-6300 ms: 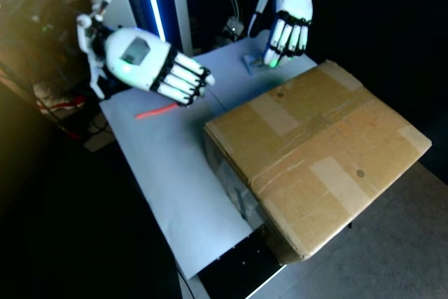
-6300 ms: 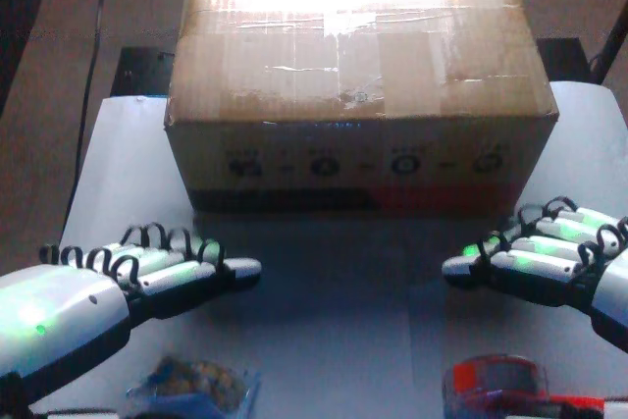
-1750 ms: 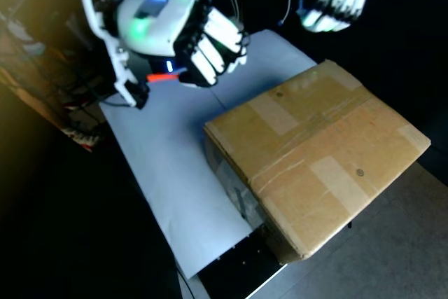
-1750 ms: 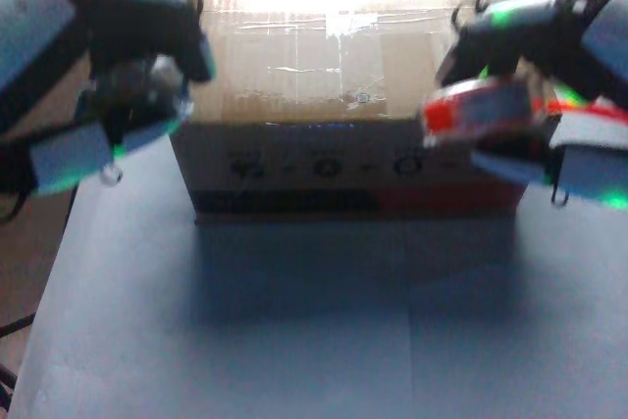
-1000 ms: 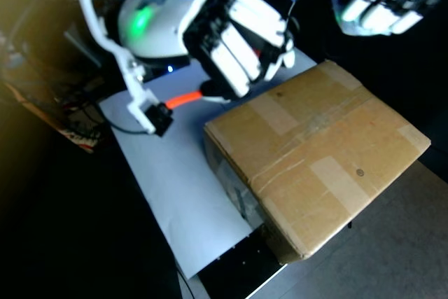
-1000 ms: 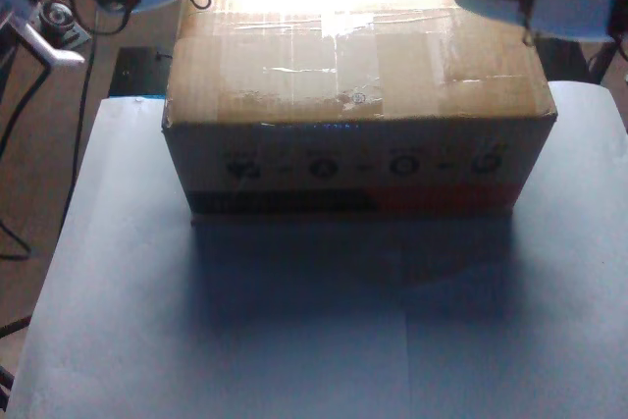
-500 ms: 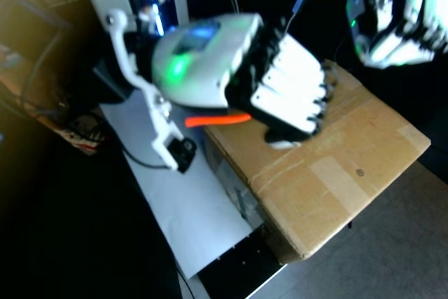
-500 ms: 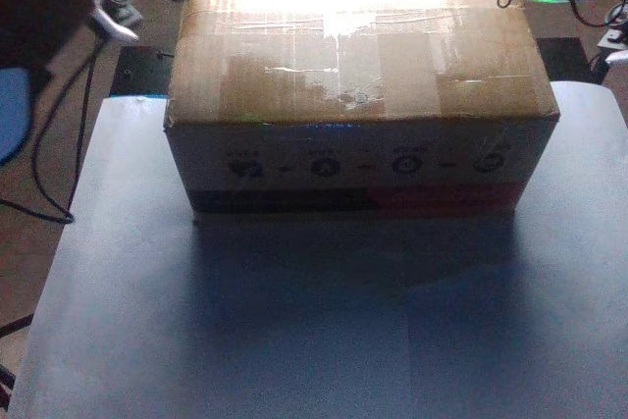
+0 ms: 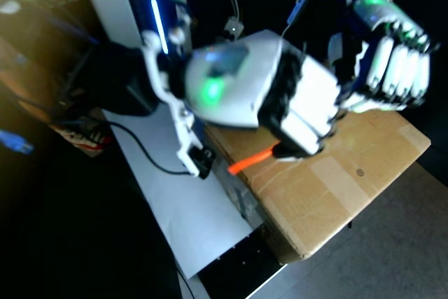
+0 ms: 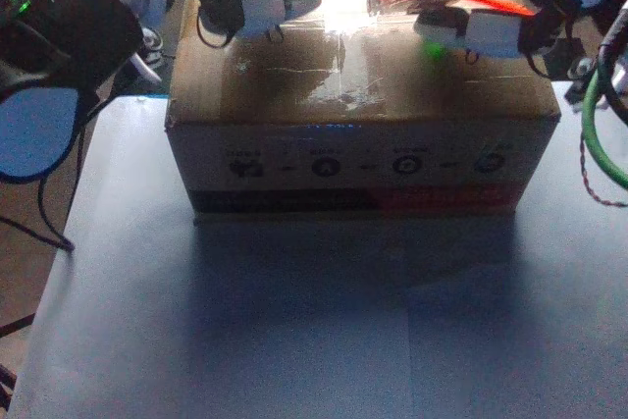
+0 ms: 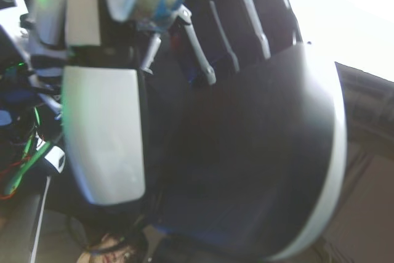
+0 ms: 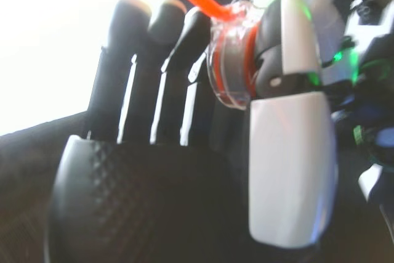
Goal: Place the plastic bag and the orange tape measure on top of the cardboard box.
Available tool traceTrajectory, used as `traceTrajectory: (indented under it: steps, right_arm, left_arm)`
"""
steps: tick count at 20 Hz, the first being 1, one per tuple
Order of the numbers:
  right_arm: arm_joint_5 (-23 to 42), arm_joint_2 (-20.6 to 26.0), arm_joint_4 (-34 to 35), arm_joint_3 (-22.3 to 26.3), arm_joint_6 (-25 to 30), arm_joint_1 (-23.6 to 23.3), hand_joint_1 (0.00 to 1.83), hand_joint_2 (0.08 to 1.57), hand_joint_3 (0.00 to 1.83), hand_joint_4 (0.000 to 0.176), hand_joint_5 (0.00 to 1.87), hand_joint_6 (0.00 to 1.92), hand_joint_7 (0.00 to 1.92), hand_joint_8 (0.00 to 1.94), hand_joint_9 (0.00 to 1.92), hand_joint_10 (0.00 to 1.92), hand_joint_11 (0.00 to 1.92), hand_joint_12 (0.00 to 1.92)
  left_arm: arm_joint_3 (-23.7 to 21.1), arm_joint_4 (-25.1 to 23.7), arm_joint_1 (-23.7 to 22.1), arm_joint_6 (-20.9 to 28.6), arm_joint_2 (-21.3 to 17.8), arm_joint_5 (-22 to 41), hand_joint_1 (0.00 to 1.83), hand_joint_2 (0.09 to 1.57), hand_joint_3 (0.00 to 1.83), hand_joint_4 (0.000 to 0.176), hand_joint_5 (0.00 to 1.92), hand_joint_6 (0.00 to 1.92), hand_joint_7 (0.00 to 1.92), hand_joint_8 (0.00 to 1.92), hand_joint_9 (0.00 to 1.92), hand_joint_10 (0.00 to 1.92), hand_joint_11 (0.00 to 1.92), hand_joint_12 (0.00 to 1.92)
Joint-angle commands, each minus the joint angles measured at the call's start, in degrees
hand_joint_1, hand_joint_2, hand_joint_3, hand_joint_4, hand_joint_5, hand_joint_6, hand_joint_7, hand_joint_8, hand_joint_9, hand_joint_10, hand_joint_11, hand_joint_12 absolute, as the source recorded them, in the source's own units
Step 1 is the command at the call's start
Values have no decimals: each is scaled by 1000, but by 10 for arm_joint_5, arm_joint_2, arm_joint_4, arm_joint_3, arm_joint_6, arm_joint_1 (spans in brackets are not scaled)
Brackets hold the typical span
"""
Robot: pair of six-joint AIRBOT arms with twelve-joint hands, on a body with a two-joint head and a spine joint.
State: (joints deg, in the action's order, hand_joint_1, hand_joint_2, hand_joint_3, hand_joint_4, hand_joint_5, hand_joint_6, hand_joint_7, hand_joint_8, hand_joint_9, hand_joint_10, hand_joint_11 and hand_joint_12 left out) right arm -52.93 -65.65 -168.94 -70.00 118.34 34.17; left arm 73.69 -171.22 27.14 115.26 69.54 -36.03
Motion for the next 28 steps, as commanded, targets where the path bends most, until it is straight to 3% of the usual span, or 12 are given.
traceTrajectory:
  steps: [1,4,6,8,10,12,14,15,18,21,26,28]
  right_arm:
    - [-72,1,-3,-2,0,-1,1383,1131,0,0,869,906,954,1126,920,1365,968,1649]
    - [-69,2,-1,-3,0,6,1499,1093,0,0,920,874,1006,948,1018,1096,784,1591]
    - [-67,2,-1,-4,0,7,1386,1114,1,0,881,952,967,1060,974,1275,972,1540]
    - [-66,2,-1,-4,0,8,1379,1140,2,0,791,999,929,1130,953,1321,1011,1537]
    - [-66,2,-1,-3,0,9,1255,1154,2,0,825,967,991,1268,1121,1424,1060,1757]
    - [-66,2,-1,-1,0,9,1245,1170,1,0,782,1027,971,1293,1081,1471,1035,1791]
    - [-66,2,-1,0,0,9,1240,1180,1,0,768,1036,949,1331,1055,1500,1015,1820]
    - [-67,2,-1,1,0,9,1241,1179,0,0,771,1032,952,1324,1053,1487,1005,1811]
    - [-67,3,-1,3,0,9,1172,1129,0,0,916,1030,911,1137,958,1294,886,1675]
    - [-67,6,-1,6,0,10,1131,961,0,0,738,509,684,1210,685,1497,624,1806]
    - [-69,13,-1,12,0,10,1030,912,0,0,629,418,499,1198,573,1548,547,1817]
    - [-70,15,-1,14,0,11,1025,889,0,0,650,390,518,1331,601,1602,598,1836]
  left_arm:
    - [3,-14,-2,2,2,-62,1343,1234,3,0,684,1186,749,1367,724,1624,625,1800]
    - [8,-14,0,2,5,-52,1352,1212,0,0,690,1212,811,1273,768,1525,642,1658]
    - [8,-14,0,2,5,-51,1341,1225,0,0,709,1181,784,1332,732,1611,536,1828]
    - [6,-14,2,2,4,-51,1158,1230,0,14,783,1264,743,1393,538,1201,332,1844]
    - [3,-14,6,3,2,-51,1103,1224,0,0,760,1303,634,578,448,1085,247,1808]
    - [-1,-14,7,3,-1,-51,1097,1230,0,0,746,1325,560,556,297,1259,147,1883]
    - [-5,-14,9,3,-4,-52,1059,1122,0,0,632,396,456,554,191,1265,48,1899]
    - [-9,-14,10,3,-7,-52,1050,1111,0,0,660,304,434,610,192,1278,56,1903]
    - [-16,-14,14,3,-13,-53,1040,1066,0,0,626,104,309,735,107,1222,0,1875]
    - [-25,-14,17,3,-21,-54,1029,1043,0,0,622,31,312,609,110,1047,0,1712]
    - [-39,-14,25,3,-34,-70,1009,1040,0,0,642,14,353,586,107,1230,0,1906]
    - [-42,-14,26,3,-37,-75,996,1048,1,0,655,15,320,576,55,1216,0,1865]
